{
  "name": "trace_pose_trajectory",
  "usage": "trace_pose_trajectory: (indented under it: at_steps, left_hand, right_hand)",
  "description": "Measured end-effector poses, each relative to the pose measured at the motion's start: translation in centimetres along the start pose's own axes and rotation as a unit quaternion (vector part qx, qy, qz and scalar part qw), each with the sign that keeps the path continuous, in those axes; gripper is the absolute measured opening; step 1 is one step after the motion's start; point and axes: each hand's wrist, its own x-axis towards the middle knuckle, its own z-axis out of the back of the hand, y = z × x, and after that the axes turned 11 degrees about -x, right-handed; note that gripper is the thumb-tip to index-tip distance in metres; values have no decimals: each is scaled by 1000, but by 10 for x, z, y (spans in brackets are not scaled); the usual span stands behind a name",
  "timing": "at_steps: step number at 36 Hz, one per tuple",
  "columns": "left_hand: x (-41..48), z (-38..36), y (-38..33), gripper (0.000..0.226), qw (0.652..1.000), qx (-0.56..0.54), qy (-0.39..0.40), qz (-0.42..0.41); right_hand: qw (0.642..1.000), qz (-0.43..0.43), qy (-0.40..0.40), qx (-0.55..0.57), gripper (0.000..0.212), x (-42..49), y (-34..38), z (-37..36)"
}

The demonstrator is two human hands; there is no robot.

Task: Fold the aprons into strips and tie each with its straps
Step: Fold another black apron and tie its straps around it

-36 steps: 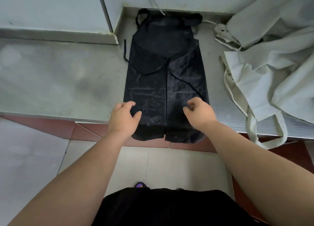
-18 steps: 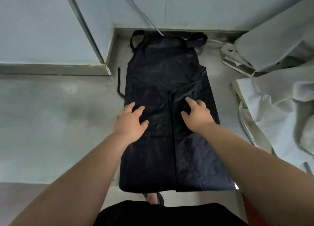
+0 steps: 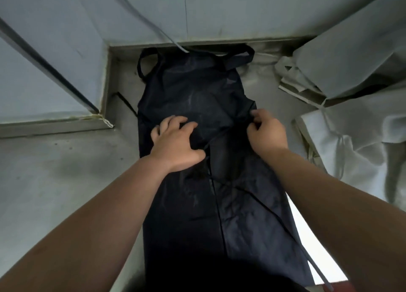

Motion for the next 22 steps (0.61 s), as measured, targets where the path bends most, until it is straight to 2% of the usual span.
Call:
trace_pose_trajectory:
  at_steps: [2, 6, 9, 13, 16, 22]
  left_hand:
    - [5, -2, -14, 66, 998, -58, -13, -30]
    - [22, -17, -45, 56, 989, -131, 2, -61]
    - [36, -29, -60, 58, 989, -131, 21, -62]
    - [53, -39, -69, 57, 987, -149, -10, -52]
    - [62, -40, -75, 59, 985, -155, -36, -63]
    - [82, -40, -89, 62, 985, -133, -76, -78]
  right_hand:
    - [1000, -21, -16, -8, 46, 10, -5, 7]
    - [996, -42, 75, 6, 59, 29, -13, 20]
    - [992, -10, 124, 30, 60, 41, -16, 25]
    - [981, 0, 176, 81, 63, 58, -16, 22]
    - [975, -11, 192, 116, 56, 65, -15, 18]
    - [957, -8, 237, 169, 31, 63, -19, 21]
